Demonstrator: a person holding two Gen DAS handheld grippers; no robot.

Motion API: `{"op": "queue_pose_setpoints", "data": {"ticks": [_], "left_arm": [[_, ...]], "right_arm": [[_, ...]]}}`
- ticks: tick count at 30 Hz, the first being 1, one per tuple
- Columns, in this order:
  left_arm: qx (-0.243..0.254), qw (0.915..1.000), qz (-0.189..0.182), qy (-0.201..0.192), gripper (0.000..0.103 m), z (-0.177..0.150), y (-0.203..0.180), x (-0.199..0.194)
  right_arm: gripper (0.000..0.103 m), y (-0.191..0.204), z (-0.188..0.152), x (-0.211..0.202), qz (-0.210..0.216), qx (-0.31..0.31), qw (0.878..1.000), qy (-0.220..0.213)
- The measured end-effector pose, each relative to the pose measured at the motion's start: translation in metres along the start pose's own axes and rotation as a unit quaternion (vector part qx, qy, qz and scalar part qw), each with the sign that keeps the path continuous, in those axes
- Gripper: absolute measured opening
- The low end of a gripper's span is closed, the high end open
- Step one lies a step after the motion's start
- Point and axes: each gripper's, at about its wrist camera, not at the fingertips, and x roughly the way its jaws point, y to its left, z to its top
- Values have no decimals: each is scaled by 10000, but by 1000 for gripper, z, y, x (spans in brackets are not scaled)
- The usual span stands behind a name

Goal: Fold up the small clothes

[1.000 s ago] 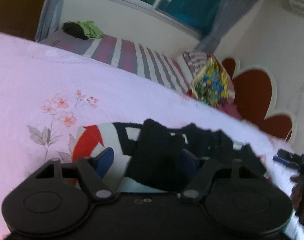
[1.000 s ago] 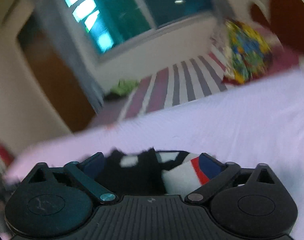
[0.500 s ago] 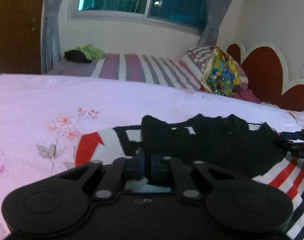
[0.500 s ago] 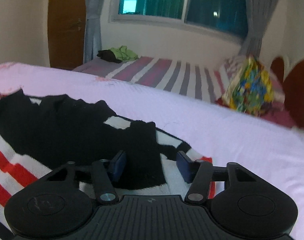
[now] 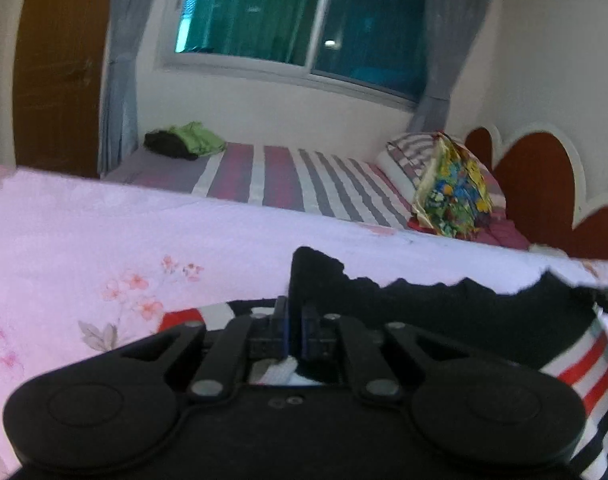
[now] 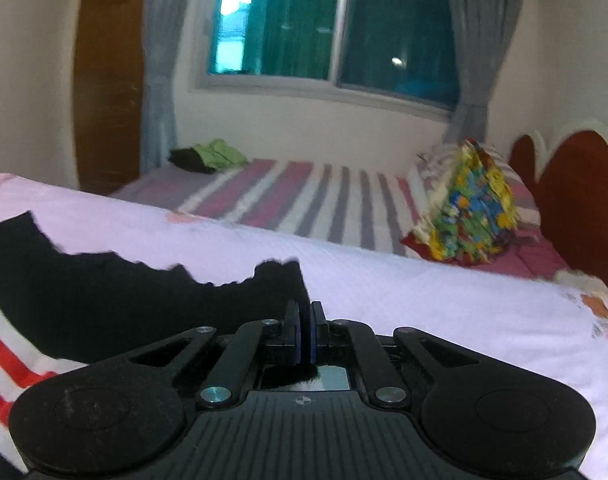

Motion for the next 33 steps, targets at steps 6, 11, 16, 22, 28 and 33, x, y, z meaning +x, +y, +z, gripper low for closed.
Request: {"op": "queue_pose_setpoints", "data": {"ticks": [6, 11, 16, 22, 28, 33], "left_arm": [[-172, 9974, 34, 694, 11, -1, 9, 28], [-330, 9987, 98, 387, 60, 0, 12, 2], [45, 9965, -730, 393, 58, -10, -35, -21], [632, 9924, -767, 723, 60, -32, -76, 5], [1032, 9931, -137, 541, 60, -37, -31, -3], [1215, 9912, -126, 515, 60, -40, -32, -7]], "right_arm": [[0, -19, -8, 32, -314, 499, 9958, 699], [1, 1, 3, -14, -13, 222, 9995, 227], [1, 68, 5, -36, 1492, -364, 9879, 226], [1, 98, 2, -1, 1965, -318, 9768, 793], [0, 35, -13, 3, 450, -133, 9966, 676], [0, 45, -15, -2, 196, -583, 9963, 599]]}}
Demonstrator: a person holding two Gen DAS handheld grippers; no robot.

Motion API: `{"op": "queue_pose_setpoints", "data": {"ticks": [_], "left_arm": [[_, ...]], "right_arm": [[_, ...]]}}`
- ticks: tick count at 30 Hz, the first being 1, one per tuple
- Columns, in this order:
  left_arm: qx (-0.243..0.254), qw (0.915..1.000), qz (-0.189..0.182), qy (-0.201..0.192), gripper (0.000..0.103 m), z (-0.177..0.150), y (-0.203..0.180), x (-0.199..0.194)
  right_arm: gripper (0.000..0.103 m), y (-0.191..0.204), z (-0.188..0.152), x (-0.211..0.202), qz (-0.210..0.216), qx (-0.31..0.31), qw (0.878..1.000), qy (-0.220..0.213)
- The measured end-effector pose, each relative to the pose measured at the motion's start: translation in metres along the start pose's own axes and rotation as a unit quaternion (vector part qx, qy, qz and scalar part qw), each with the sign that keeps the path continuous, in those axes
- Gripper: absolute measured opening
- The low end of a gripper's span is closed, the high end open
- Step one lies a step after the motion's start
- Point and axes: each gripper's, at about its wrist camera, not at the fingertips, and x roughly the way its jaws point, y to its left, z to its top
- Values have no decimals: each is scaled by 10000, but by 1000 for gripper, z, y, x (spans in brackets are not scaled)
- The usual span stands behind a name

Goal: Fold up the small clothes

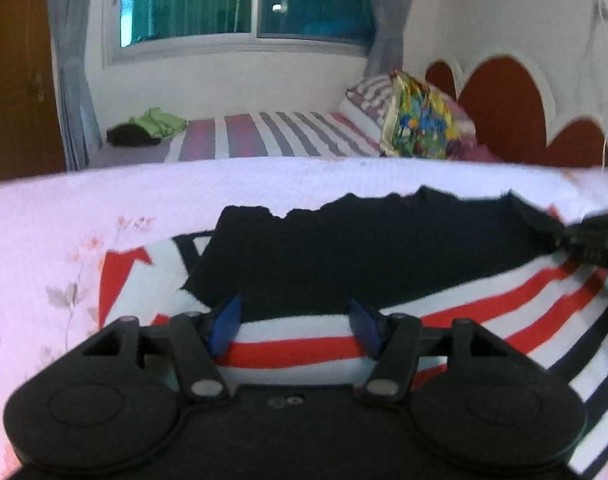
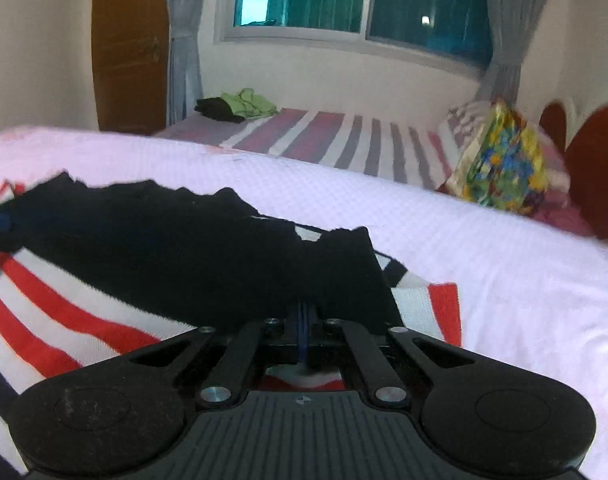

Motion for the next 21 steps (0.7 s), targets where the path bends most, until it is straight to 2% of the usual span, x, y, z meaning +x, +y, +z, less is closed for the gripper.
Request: {"op": "queue_pose_setpoints", "data": {"ticks": [2, 3, 4, 5, 6, 7, 8, 9, 11, 13, 14, 15, 16, 18, 19, 20, 21], "left_arm": [[1, 9999, 103, 37, 62, 5, -9, -9], [1, 10000, 11, -72, 63, 6, -16, -21], [8, 9998, -101, -184, 69, 7, -26, -30], [28, 9993, -221, -310, 72, 5, -36, -40], [33, 9985, -353, -410, 73, 2, -46, -47], [-7, 9982, -449, -402, 73, -2, -55, -50], [-44, 9980, -533, -339, 67, -5, -63, -50], [-63, 9989, -411, -228, 66, -10, -71, -46], [-36, 9996, -281, 10, 67, -20, -75, -36], [29, 9996, -259, -89, 68, -28, -74, -38], [159, 9996, -212, -84, 71, -30, -74, -40], [186, 9996, -171, -95, 72, -32, -70, -42], [137, 9997, -161, -106, 72, -33, -65, -45], [103, 9999, 60, -102, 72, -40, -49, -55], [19, 9997, 224, -66, 72, -43, -37, -60], [-140, 9996, 259, -55, 73, -47, -25, -64], [-345, 9992, 196, -85, 72, -50, -10, -69]], "right_arm": [[0, 13, 9, -15, 44, 6, 10000, 5], [7, 19, 7, -29, 234, -2, 9996, -143], [37, 28, 1, -44, 420, 32, 9987, -288], [61, 37, -1, -57, 682, 51, 9969, -381], [91, 47, -6, -67, 1033, 2, 9936, -457], [91, 55, -12, -76, 1327, -54, 9899, -501], [91, 64, -16, -80, 1488, -131, 9879, -427], [86, 73, -22, -81, 1532, -262, 9873, -322], [83, 80, -34, -75, 1441, -391, 9887, -87], [82, 71, -42, -73, 1538, -200, 9879, -14], [79, 65, -43, -71, 1493, -208, 9886, -16], [67, 57, -45, -75, 1462, -217, 9890, -30], [59, 49, -46, -77, 1431, -177, 9895, -20], [56, 26, -53, -86, 1288, -48, 9917, -11], [50, 8, -55, -91, 1130, 121, 9935, 24], [45, -5, -60, -94, 753, 175, 9969, 113], [45, -23, -65, -99, 727, 428, 9964, 82]]}}
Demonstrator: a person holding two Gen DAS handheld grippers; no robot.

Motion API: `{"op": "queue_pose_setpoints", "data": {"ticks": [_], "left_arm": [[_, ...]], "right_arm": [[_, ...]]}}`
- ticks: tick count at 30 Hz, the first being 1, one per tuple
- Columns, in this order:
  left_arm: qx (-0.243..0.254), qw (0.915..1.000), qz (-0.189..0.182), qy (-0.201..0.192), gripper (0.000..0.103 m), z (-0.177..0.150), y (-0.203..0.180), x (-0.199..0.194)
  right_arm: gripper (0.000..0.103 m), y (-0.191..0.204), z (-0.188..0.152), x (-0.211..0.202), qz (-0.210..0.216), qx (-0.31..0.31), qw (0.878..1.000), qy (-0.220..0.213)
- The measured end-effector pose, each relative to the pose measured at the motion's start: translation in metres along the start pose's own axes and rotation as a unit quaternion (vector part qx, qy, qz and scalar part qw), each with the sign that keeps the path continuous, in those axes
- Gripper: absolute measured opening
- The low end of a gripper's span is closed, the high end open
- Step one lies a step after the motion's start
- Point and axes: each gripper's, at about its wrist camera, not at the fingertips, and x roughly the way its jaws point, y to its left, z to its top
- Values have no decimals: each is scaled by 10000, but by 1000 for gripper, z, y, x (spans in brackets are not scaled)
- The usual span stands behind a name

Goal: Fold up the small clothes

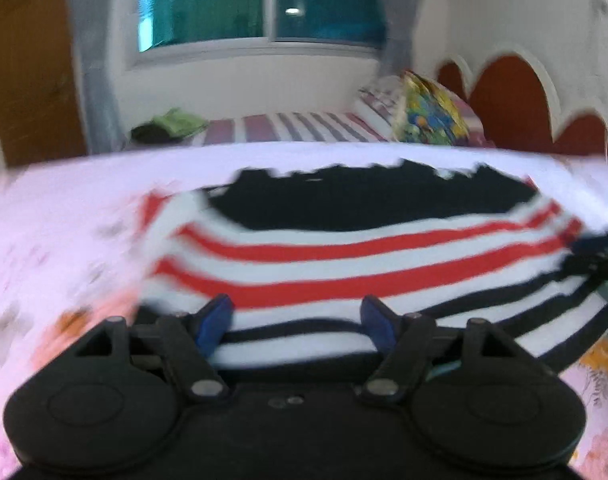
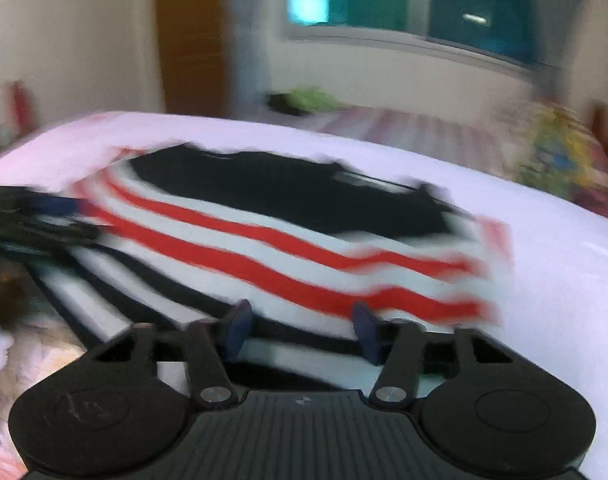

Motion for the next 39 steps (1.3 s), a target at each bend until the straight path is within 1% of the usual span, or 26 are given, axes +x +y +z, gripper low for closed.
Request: {"op": "queue_pose_setpoints", "data": {"ticks": [1, 2, 3, 6, 9, 11, 12, 13, 14, 16, 18, 19, 21, 22, 24, 26, 27, 29, 30, 33, 36, 37, 39], "left_arm": [[-125, 9999, -14, -15, 72, -2, 11, -4], [-126, 9999, -17, -3, 72, -2, 14, -7], [-95, 10000, -18, 1, 72, -2, 14, -7], [-172, 9997, 160, -5, 70, 5, -2, -9], [-138, 9996, -210, -119, 72, 7, -35, -20], [162, 9990, -396, -152, 72, 4, -66, -23], [301, 9987, -372, -199, 72, 2, -79, -24], [329, 9986, -382, -187, 72, -1, -89, -23], [317, 9985, -431, -96, 73, -4, -97, -20], [465, 9983, -355, -77, 73, -13, -111, -18], [883, 9960, -108, -70, 74, -22, -122, -16], [966, 9953, -52, -75, 75, -26, -123, -18], [875, 9961, -66, -62, 76, -30, -112, -20], [845, 9964, -21, -41, 76, -31, -106, -22], [725, 9973, 80, 20, 76, -34, -87, -28], [545, 9979, 322, 92, 76, -36, -65, -35], [439, 9981, 415, 127, 77, -36, -53, -37], [119, 9989, 423, 186, 77, -38, -31, -41], [45, 9990, 398, 201, 77, -38, -26, -43], [125, 9986, 473, 222, 76, -37, -29, -43], [147, 9980, 555, 256, 76, -33, -34, -46], [228, 9976, 615, 243, 75, -30, -37, -48], [545, 9947, 857, 151, 74, -28, -44, -54]], "right_arm": [[30, -16, -4, -5, -5, 342, 9994, 46], [29, -25, -8, -7, -227, 453, 9986, 129], [26, -25, -11, -13, -174, 443, 9989, 54], [27, -14, 0, -19, -300, 700, 9971, 56], [27, 20, 11, -34, 62, 632, 9978, -215], [27, 47, 13, -35, 278, 425, 9986, -171], [27, 60, 12, -34, 339, 369, 9986, -151], [27, 69, 10, -30, 389, 328, 9986, -110], [27, 80, 7, -29, 373, 224, 9990, -84], [27, 95, 0, -23, 286, -35, 9996, -55], [27, 103, -8, -21, 184, -231, 9996, -49], [27, 101, -11, -19, 135, -291, 9995, -16], [27, 92, -18, -22, 11, -234, 9997, -8], [27, 81, -23, -22, -131, -177, 9998, 12], [27, 57, -28, -27, -554, -35, 9984, 90], [27, 26, -37, -37, -778, 351, 9962, 196], [27, 12, -40, -42, -772, 544, 9953, 227], [27, -4, -42, -50, -560, 751, 9953, 243], [27, -4, -42, -50, -540, 749, 9954, 251], [27, 5, -37, -45, -688, 503, 9960, 278], [27, 6, -33, -47, -737, 639, 9947, 330], [27, 9, -32, -52, -765, 637, 9946, 291], [27, 16, -27, -64, -870, 569, 9946, -17]]}}
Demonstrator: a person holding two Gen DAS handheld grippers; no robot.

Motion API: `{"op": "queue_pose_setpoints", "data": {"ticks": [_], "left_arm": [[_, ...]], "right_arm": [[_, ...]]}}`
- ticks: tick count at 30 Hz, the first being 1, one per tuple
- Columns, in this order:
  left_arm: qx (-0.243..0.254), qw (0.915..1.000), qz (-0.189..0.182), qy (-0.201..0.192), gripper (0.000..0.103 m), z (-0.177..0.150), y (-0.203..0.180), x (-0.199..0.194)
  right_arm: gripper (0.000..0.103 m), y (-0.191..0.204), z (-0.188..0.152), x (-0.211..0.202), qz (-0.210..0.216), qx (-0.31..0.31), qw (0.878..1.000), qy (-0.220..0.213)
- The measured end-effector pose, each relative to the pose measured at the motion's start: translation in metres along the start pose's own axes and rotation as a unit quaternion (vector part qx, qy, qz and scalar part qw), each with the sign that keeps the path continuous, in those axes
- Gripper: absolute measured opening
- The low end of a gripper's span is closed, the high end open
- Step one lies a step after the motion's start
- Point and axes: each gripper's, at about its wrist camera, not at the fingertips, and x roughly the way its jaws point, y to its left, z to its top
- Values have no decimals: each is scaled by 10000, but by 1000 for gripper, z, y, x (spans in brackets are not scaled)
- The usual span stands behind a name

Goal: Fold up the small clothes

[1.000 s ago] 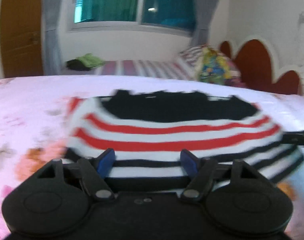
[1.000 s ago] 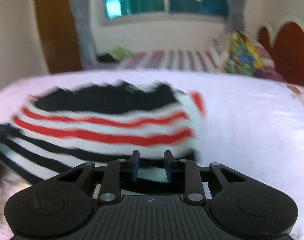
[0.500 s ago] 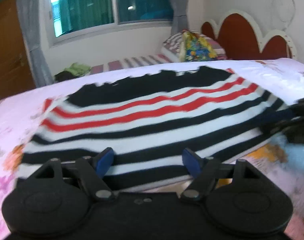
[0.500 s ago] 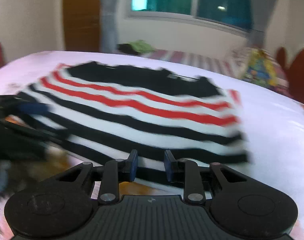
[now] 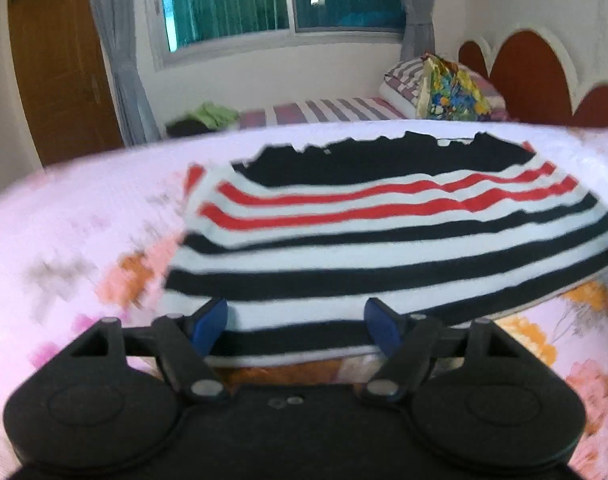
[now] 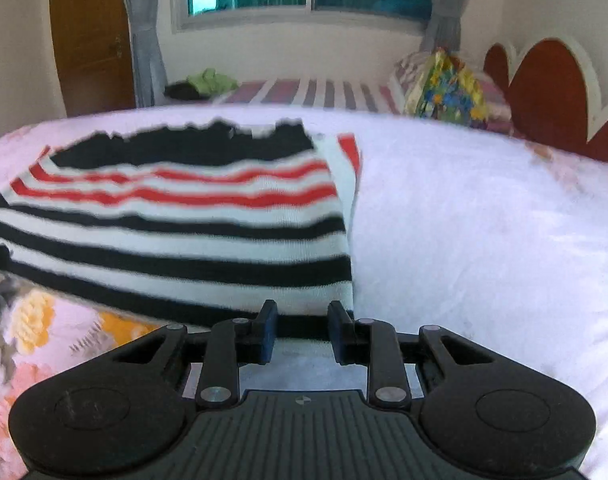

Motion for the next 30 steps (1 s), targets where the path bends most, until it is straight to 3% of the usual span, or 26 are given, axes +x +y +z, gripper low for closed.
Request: {"op": "queue_pose_setpoints", "data": {"ticks": [2, 4, 5, 8, 10, 12, 25, 27, 29, 30], "left_arm": [[-15, 10000, 6, 11, 75, -2, 3, 2], [-256, 9994, -132, 213, 77, -9, 10, 12], [-330, 9991, -195, 187, 77, -10, 14, 13], [-289, 9992, -92, 270, 77, -1, 15, 7], [-175, 9996, 22, 241, 76, 0, 13, 6], [-215, 9992, -23, 342, 77, -6, 15, 11], [-166, 9990, -74, 406, 77, -2, 17, 6], [-349, 9989, -84, 302, 77, 0, 21, -10], [-933, 9951, -280, 186, 75, -4, 30, -26], [-1379, 9891, -492, 168, 74, -9, 36, -31]], "right_arm": [[27, -1, 0, -2, 43, 84, 9999, -95], [27, -5, -7, 16, -22, 183, 9993, 339], [27, -8, -13, 20, 37, 253, 9992, 300], [27, -4, -3, 13, -56, 212, 9992, 343], [27, -3, 1, 3, -33, 280, 9996, 86], [27, -6, -5, 15, -75, 349, 9986, 394], [27, -10, -2, 15, 36, 643, 9965, 535], [27, -12, 2, -4, 216, 836, 9959, 267], [27, -8, 2, -22, 354, 851, 9957, 30], [27, -5, 2, -28, 412, 877, 9953, -32]]}}
